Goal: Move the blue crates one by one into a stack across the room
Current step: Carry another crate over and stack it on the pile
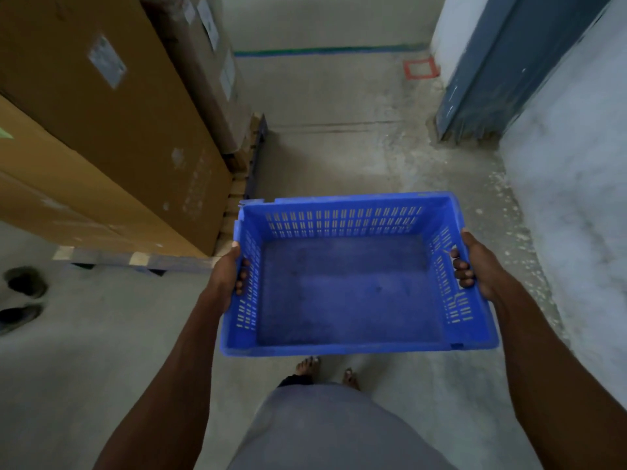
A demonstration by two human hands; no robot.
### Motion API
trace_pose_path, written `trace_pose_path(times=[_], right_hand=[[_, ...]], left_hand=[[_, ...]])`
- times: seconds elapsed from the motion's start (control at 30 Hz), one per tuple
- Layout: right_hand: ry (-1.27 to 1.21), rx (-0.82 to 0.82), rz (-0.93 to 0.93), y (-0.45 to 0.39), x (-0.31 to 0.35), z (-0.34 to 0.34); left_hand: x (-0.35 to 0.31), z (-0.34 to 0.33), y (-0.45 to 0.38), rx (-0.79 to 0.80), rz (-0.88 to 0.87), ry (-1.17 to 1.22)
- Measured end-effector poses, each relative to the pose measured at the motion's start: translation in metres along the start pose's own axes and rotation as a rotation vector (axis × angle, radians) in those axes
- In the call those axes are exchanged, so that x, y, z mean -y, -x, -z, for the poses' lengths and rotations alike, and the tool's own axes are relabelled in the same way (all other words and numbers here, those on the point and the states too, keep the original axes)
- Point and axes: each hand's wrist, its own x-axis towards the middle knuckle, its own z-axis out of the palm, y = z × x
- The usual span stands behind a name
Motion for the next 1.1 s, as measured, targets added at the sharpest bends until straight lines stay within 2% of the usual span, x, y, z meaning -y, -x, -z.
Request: trace_pose_path(times=[0.13,0.3,0.63,0.87,1.1], right_hand=[[-0.026,-0.038,0.0,0.017,-0.004,0.0],[-0.139,-0.069,-0.021,0.055,-0.022,0.014],[-0.393,-0.353,-0.021,0.165,-0.092,0.052],[-0.667,-0.676,-0.025,0.296,-0.206,0.085],[-0.976,-0.977,-0.071,0.454,-0.361,0.077]], left_hand=[[-0.005,0.0,0.004,-0.031,-0.042,-0.058],[-0.037,-0.003,0.011,0.024,-0.099,-0.107],[-0.084,-0.07,0.01,0.323,-0.186,-0.372],[-0.064,-0.175,0.072,0.663,-0.315,-0.6],[0.019,-0.264,0.2,1.002,-0.429,-0.886]])
